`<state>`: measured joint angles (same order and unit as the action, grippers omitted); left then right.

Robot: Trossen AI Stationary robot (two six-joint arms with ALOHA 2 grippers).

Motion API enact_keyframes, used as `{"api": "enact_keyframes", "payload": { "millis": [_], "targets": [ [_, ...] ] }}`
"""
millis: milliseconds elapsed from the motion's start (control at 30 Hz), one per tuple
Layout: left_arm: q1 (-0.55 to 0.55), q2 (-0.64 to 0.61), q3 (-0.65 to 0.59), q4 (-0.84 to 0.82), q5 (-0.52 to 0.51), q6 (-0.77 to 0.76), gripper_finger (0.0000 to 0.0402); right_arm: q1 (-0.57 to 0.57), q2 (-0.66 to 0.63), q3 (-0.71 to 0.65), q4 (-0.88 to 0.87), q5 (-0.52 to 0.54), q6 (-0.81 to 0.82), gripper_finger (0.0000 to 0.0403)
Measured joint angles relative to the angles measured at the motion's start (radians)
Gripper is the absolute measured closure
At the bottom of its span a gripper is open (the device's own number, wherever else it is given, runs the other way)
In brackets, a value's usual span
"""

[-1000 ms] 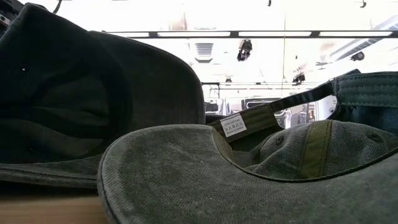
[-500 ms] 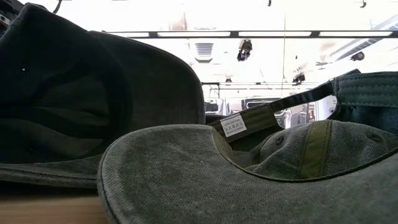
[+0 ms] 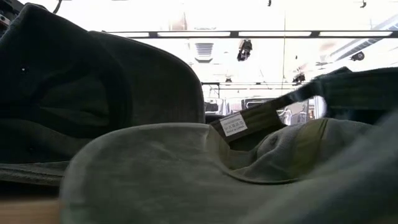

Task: Pick & Place hat
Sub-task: Put the left dark green cap into the right transparent bin

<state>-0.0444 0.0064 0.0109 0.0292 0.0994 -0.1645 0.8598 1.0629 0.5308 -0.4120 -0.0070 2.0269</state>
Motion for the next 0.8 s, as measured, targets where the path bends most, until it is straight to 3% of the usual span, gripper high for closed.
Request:
{"api": "enact_keyframes", "payload": {
  "millis": [133, 300, 400, 500, 600, 700, 800],
  "targets": [
    [0.000, 0.000, 0.000, 0.000, 0.000, 0.000, 0.0223, -0.001, -0.095, 0.144, -0.271, 0.157, -0.022, 0.0389],
    [0.000, 0.000, 0.000, 0.000, 0.000, 0.000, 0.0223, -0.033, -0.197, 0.337, -0.590, 0.570, 0.000, 0.0390],
    [0.000, 0.000, 0.000, 0.000, 0.000, 0.000, 0.0223, -0.123, -0.197, 0.419, -0.797, 0.719, 0.009, 0.0390],
    [0.000, 0.000, 0.000, 0.000, 0.000, 0.000, 0.0223, -0.279, -0.177, 0.452, -0.907, 0.733, -0.026, 0.0390],
    [0.000, 0.000, 0.000, 0.000, 0.000, 0.000, 0.0223, -0.459, -0.164, 0.454, -0.908, 0.733, -0.091, 0.0390],
    [0.000, 0.000, 0.000, 0.000, 0.000, 0.000, 0.0223, -0.660, -0.149, 0.442, -0.824, 0.711, -0.170, 0.0390],
    [0.000, 0.000, 0.000, 0.000, 0.000, 0.000, 0.0223, -0.851, -0.126, 0.415, -0.636, 0.609, -0.346, 0.0390]
  ]
}}
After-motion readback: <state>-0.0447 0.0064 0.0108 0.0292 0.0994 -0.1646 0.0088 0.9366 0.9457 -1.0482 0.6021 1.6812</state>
